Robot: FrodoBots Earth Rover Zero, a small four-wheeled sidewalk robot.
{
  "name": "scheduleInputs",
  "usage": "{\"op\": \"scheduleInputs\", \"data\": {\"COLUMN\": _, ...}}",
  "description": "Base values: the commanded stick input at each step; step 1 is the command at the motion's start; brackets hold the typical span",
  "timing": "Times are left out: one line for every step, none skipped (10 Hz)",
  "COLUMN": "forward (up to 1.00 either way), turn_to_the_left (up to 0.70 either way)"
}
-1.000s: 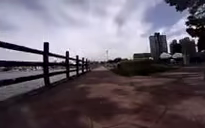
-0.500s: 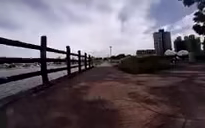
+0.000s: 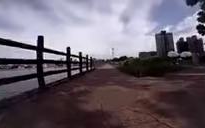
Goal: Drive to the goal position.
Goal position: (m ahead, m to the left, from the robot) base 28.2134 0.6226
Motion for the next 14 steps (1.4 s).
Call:
{"op": "scheduleInputs", "data": {"forward": 0.7, "turn_to_the_left": -0.24}}
{"op": "scheduleInputs", "data": {"forward": 0.7, "turn_to_the_left": -0.2}}
{"op": "scheduleInputs", "data": {"forward": 0.7, "turn_to_the_left": -0.12}}
{"op": "scheduleInputs", "data": {"forward": 0.7, "turn_to_the_left": -0.13}}
{"op": "scheduleInputs", "data": {"forward": 0.7, "turn_to_the_left": -0.24}}
{"op": "scheduleInputs", "data": {"forward": 0.7, "turn_to_the_left": -0.24}}
{"op": "scheduleInputs", "data": {"forward": 0.7, "turn_to_the_left": -0.17}}
{"op": "scheduleInputs", "data": {"forward": 0.7, "turn_to_the_left": -0.05}}
{"op": "scheduleInputs", "data": {"forward": 0.7, "turn_to_the_left": 0.01}}
{"op": "scheduleInputs", "data": {"forward": 0.7, "turn_to_the_left": 0.04}}
{"op": "scheduleInputs", "data": {"forward": 0.7, "turn_to_the_left": 0.07}}
{"op": "scheduleInputs", "data": {"forward": 0.7, "turn_to_the_left": 0.07}}
{"op": "scheduleInputs", "data": {"forward": 0.7, "turn_to_the_left": 0.07}}
{"op": "scheduleInputs", "data": {"forward": 0.7, "turn_to_the_left": 0.0}}
